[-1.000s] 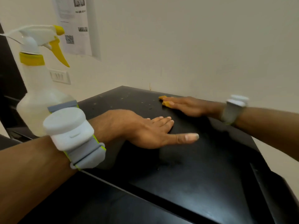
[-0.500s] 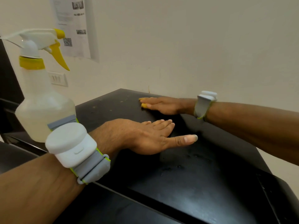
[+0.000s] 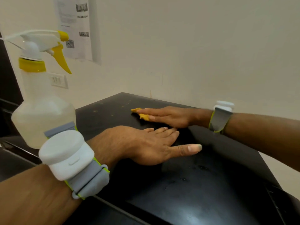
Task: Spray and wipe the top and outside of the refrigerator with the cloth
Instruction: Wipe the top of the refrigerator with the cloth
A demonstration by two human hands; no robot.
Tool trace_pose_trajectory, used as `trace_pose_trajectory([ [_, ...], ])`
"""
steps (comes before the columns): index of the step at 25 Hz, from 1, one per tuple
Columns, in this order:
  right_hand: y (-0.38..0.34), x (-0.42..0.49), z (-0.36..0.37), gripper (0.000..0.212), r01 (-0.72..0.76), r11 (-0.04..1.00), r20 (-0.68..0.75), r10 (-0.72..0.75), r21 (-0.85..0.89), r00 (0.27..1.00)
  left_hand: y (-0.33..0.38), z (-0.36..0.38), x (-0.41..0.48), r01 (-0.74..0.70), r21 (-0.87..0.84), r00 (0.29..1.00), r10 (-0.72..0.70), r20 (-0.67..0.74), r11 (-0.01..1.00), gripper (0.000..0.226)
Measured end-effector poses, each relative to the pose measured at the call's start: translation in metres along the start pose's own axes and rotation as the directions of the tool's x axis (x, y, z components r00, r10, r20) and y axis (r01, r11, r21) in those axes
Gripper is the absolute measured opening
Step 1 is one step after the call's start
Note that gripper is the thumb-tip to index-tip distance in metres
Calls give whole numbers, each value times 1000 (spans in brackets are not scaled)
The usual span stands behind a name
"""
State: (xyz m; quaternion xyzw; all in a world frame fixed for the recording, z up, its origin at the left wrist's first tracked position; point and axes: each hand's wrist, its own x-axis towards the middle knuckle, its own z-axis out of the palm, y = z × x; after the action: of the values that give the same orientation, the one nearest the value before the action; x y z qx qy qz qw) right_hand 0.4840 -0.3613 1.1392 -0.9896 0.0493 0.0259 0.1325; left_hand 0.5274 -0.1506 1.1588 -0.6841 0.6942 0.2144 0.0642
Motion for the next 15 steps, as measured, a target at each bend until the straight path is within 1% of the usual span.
trace_pose_trajectory([
  [1, 15, 4, -4, 55, -79, 997, -11, 78, -27, 997, -1, 0, -1, 3, -1, 1000, -3, 1, 1000, 90],
  [2, 31, 10, -9, 59, -221, 975, -70, 218, -33, 973, 0, 0, -1, 4, 3, 1000, -4, 4, 1000, 87],
  [3, 47, 18, -15, 59, -371, 928, -138, 364, -30, 921, 1, 1, -1, 0, 15, 1000, 0, 1, 1000, 87],
  [4, 55, 28, -21, 55, -462, 887, -156, 453, -23, 878, 1, 1, 0, 5, 18, 1000, -5, -8, 1000, 90],
  [5, 59, 37, -22, 52, -510, 860, -148, 503, -7, 851, 1, 0, -1, 14, 5, 1000, -14, -15, 1000, 95],
  [6, 58, 41, -21, 50, -503, 864, -136, 499, -1, 856, 0, -1, 0, 31, -13, 999, -32, -26, 999, 99],
  [7, 53, 40, -18, 50, -466, 885, -119, 462, -5, 879, -3, -3, 1, 58, -26, 998, -59, -38, 998, 101],
  [8, 47, 36, -13, 49, -398, 917, -108, 395, -9, 912, -8, -4, 2, 93, -27, 994, -94, -50, 995, 103],
  [9, 37, 24, -7, 48, -278, 961, -109, 277, 10, 955, -15, -5, 2, 125, -27, 990, -127, -60, 992, 105],
  [10, 30, 13, -1, 49, -162, 986, -125, 165, 37, 978, -21, -6, 1, 150, -31, 987, -151, -62, 988, 106],
  [11, 25, -1, 2, 51, -84, 995, -128, 91, 57, 988, -22, -7, 1, 163, -35, 984, -165, -63, 986, 106],
  [12, 26, -9, 0, 52, -62, 996, -109, 68, 58, 992, -24, -9, 1, 169, -41, 983, -171, -66, 985, 105],
  [13, 29, -16, -4, 53, -97, 994, -75, 100, 50, 992, -25, -9, 1, 172, -47, 982, -175, -69, 984, 105],
  [15, 42, -10, -10, 51, -258, 966, -128, 256, 0, 958, -25, -8, 1, 180, -48, 980, -183, -77, 982, 108],
])
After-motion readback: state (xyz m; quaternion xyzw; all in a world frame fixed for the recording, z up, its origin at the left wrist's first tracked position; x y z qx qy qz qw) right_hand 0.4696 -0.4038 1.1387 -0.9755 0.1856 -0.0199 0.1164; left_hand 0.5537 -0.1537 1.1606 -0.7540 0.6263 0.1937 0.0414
